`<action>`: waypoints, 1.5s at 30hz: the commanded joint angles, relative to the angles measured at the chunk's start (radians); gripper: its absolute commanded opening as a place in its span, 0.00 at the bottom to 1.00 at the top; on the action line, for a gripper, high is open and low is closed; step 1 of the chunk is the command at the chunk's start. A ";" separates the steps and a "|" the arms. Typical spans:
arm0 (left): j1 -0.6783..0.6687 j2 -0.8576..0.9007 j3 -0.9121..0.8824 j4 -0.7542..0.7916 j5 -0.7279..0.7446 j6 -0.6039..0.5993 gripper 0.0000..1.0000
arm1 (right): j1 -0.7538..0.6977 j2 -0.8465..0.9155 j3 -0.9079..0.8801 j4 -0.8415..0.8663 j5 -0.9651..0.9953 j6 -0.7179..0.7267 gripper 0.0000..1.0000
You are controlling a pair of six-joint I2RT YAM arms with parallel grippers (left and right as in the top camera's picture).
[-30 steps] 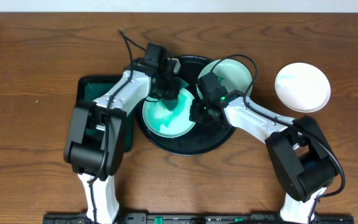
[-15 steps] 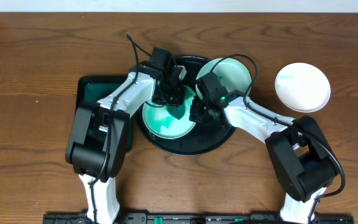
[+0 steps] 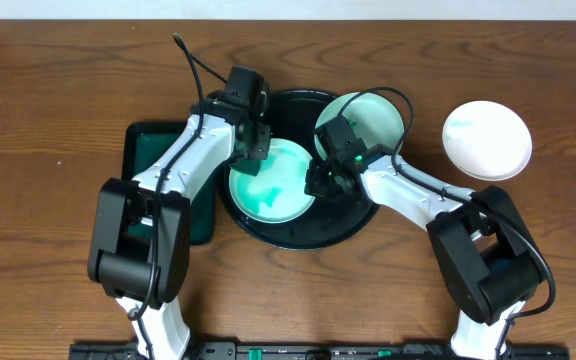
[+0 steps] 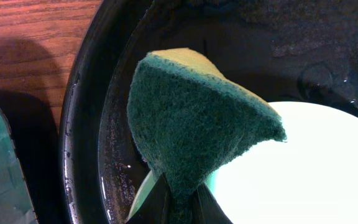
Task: Clean dirty plates on tray and stack at the side
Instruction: 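Continue scrubbing the green plate's center with the left gripper sponge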
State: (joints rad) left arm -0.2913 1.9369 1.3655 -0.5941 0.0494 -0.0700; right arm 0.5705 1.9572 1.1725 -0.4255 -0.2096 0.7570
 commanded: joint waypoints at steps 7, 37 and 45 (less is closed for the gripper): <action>0.004 0.066 -0.006 0.035 0.127 0.024 0.07 | 0.005 0.057 -0.042 -0.036 0.025 -0.023 0.01; 0.041 0.113 -0.006 -0.056 0.231 -0.124 0.07 | 0.005 0.057 -0.042 -0.058 0.025 -0.040 0.01; 0.045 0.092 -0.006 -0.186 -0.120 -0.246 0.07 | 0.005 0.057 -0.042 -0.056 0.025 -0.040 0.01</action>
State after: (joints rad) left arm -0.2642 2.0026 1.3811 -0.7448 0.2287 -0.2413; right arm 0.5705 1.9572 1.1759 -0.4374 -0.2104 0.7456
